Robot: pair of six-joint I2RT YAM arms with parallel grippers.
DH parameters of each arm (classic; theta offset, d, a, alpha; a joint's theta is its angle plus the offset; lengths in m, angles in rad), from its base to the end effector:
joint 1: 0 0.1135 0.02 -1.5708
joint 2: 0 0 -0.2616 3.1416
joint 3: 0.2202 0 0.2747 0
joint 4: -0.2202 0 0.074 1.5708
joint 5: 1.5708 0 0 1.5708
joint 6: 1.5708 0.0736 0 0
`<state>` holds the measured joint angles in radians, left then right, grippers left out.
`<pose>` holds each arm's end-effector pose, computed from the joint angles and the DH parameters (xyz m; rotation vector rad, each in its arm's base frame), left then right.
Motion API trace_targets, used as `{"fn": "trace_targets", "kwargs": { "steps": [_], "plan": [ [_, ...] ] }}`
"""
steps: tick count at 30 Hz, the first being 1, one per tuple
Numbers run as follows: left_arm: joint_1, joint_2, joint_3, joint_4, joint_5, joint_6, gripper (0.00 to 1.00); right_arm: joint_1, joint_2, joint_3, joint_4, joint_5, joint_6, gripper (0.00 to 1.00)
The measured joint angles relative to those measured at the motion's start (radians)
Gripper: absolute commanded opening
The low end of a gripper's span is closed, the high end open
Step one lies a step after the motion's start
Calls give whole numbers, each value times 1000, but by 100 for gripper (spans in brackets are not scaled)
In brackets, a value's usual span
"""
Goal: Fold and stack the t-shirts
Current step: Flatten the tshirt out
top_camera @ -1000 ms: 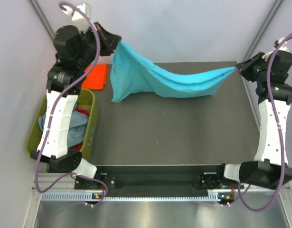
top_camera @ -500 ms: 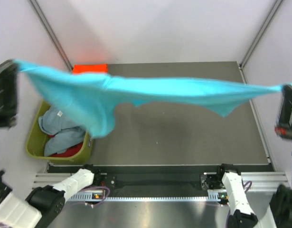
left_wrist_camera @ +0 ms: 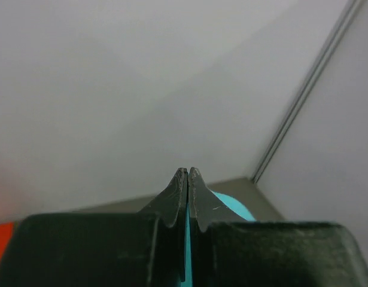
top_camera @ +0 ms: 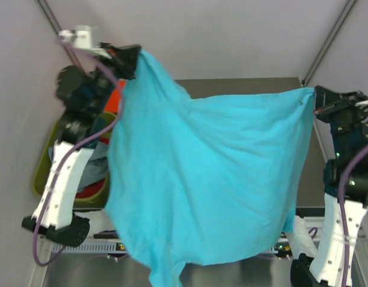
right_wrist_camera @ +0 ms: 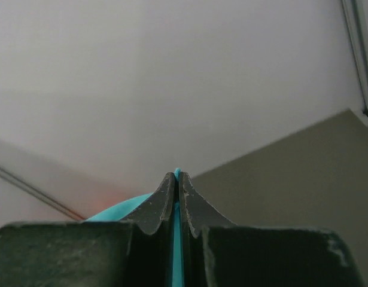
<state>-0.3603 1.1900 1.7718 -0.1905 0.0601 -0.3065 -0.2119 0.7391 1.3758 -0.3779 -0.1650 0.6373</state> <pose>0.2325 -0.0923 0.6100 0.0863 1.1996 -0.6217 0.1475 -0.0194 0.5349 0.4154 1.2638 0.4697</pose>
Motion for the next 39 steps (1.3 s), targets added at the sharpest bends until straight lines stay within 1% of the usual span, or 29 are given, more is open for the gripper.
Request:
{"fn": "trace_targets", "kwargs": {
  "steps": [2,4,7,10,13,15,17,20,25,31,35,39],
  "plan": [
    [0,98,-100,49,-14,13,0,0,44,-114,21,27,0,0],
    [2,222,-161,79,-26,22,0,0,95,-220,51,54,-1,0],
    [5,412,-193,132,-32,40,0,1,222,-348,125,89,-13,0],
    [10,610,-183,198,-34,51,0,0,375,-401,205,113,-37,0],
    [16,829,-81,225,-32,52,0,1,551,-397,285,126,-71,0],
    [19,966,11,243,-28,49,0,1,671,-368,299,142,-103,0],
    [21,1067,85,248,-25,42,0,-3,789,-320,312,165,-132,0],
    [25,1186,181,244,-15,18,0,-18,902,-248,317,185,-162,0],
    [29,1244,277,235,-14,-22,0,-53,998,-106,320,197,-193,0],
    [62,1226,421,218,5,-41,0,-55,999,-16,334,179,-187,0],
    [94,1135,457,179,31,-36,0,-52,912,-15,319,163,-163,0],
    [109,951,452,134,64,-34,0,-52,719,-14,309,152,-146,0]
  ]
}}
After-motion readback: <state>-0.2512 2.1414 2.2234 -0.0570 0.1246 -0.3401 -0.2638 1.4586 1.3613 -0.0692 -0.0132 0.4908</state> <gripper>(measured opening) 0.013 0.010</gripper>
